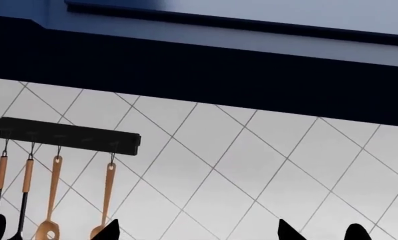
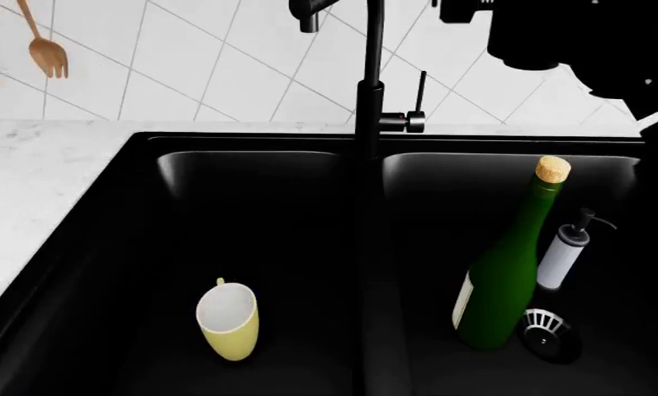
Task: Pick the cup and bottle and place them in the sink. Then turn on the water.
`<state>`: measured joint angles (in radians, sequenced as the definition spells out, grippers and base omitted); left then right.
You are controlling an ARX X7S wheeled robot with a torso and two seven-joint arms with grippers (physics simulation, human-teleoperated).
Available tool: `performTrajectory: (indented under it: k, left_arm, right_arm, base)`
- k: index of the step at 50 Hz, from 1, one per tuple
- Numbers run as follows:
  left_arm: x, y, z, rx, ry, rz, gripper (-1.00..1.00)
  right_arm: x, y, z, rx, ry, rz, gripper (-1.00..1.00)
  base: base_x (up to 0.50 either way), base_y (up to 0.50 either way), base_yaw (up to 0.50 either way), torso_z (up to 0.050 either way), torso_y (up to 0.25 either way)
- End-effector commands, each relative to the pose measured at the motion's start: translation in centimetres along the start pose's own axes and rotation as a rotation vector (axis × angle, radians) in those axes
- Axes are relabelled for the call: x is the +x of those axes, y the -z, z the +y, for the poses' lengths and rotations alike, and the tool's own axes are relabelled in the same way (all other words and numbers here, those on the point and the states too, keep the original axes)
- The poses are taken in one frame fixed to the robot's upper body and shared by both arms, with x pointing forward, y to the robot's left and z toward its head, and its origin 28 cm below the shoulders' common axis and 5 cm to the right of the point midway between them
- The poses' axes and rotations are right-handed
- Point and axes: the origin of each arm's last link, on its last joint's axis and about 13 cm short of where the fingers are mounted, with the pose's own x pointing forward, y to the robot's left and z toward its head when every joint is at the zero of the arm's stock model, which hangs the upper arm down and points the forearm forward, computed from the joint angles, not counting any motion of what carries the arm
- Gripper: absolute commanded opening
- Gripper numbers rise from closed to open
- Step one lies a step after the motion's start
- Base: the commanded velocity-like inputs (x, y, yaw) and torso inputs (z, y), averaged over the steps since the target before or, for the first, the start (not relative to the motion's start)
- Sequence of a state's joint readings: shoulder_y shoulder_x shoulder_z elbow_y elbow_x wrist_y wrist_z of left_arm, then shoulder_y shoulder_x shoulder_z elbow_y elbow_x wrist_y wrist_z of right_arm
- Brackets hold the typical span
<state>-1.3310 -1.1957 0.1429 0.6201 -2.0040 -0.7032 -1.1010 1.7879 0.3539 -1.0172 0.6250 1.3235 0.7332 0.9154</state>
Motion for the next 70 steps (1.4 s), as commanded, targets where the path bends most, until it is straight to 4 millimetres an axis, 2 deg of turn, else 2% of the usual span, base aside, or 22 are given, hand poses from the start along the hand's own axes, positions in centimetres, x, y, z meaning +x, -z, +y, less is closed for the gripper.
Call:
performTrajectory:
  k: [1, 32, 70]
  left_arm:
    - [0.1, 0.0, 0.0, -0.003, -0.002, -0.001, 1.00]
    - [0.0, 0.0, 0.0, -0.010, -0.004, -0.002, 1.00]
    - [0.0, 0.2, 0.3, -0.018, -0.009, -0.001, 1.00]
  right_arm:
    - [0.7, 0.4, 0.2, -0.005, 0.010, 0.014, 1.00]
    - [2.4, 1.8, 1.1, 0.010, -0.024, 0.048, 1.00]
    - [3.5, 2.7, 2.4, -0.012, -0.080, 0.070, 1.00]
  base:
    - [0.00, 0.00, 0.00, 0.000, 0.000]
    - [0.00, 0.00, 0.00, 0.000, 0.000]
    - [0.00, 0.00, 0.00, 0.000, 0.000]
